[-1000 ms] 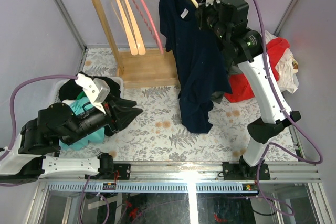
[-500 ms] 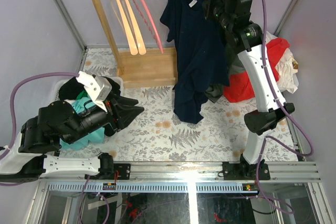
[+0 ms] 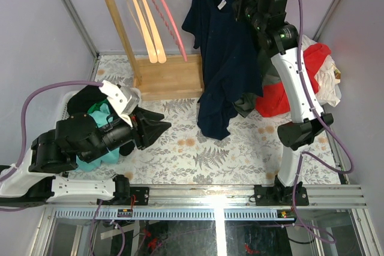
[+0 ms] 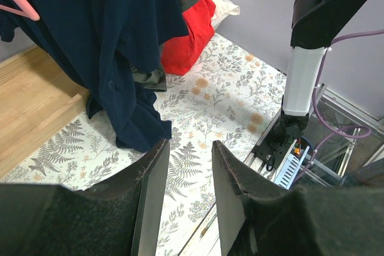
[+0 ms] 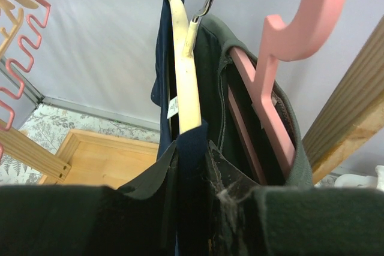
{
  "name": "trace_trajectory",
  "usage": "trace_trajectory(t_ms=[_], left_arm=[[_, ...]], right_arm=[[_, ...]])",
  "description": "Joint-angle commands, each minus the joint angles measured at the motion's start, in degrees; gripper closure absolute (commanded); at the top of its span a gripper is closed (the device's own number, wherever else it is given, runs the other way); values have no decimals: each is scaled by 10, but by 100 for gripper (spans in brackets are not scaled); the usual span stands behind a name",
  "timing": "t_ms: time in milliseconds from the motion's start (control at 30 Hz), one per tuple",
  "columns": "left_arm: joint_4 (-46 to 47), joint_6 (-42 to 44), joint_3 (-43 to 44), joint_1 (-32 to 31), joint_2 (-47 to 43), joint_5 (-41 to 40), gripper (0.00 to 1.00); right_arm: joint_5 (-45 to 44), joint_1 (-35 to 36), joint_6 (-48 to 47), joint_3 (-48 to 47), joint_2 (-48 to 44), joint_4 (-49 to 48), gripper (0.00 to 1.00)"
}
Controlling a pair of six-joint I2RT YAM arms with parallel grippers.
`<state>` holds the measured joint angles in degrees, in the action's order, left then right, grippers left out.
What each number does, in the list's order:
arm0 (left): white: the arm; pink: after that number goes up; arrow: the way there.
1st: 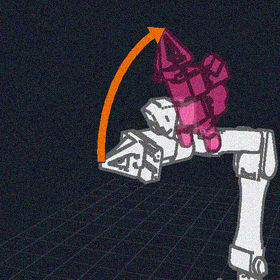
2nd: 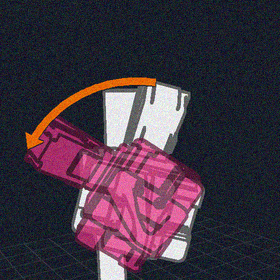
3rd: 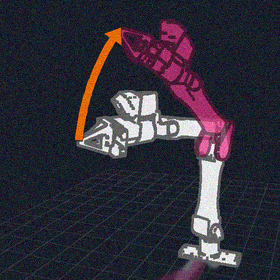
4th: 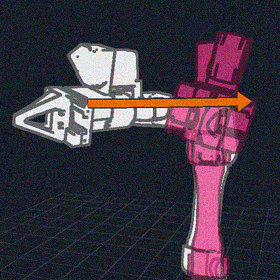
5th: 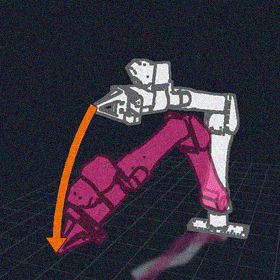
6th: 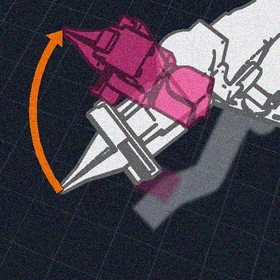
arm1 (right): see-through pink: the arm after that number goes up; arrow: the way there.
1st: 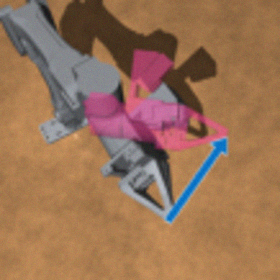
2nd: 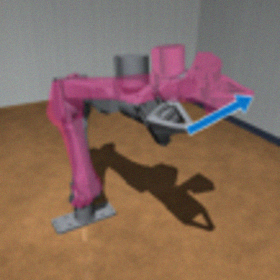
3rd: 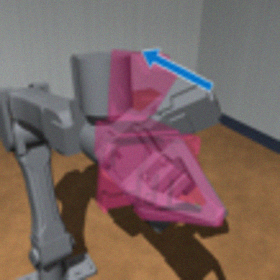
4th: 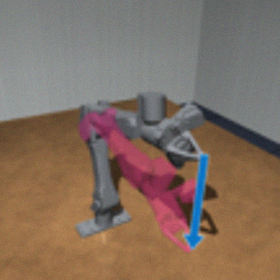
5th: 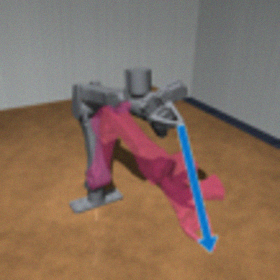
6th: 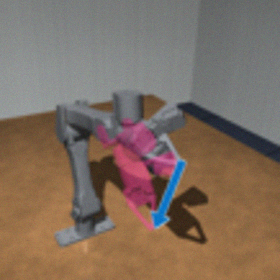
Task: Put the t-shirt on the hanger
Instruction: Place the hanger at the clothesline.
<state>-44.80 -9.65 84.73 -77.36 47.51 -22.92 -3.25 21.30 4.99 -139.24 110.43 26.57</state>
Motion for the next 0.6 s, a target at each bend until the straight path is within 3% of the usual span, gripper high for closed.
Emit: trace_trajectory(t_ms=[0,100,133,267,367,567], left_arm=[[3,10,23,1,8,4,66],[2,9,24,1,9,4,66],[3,9,22,1,9,3,66],[4,8,18,0,11,-2,66],[4,5,13,0,9,-13,65],[9,-1,2,0,8,-15,65]], right_arm=[[23,-2,4,-40,7,-42,100],[26,-2,5,-6,-10,-33,100],[27,-2,6,7,-18,-31,96],[36,-2,5,11,-37,3,58],[49,-2,6,-17,-46,44,41],[82,-3,27,54,-145,55,30]])
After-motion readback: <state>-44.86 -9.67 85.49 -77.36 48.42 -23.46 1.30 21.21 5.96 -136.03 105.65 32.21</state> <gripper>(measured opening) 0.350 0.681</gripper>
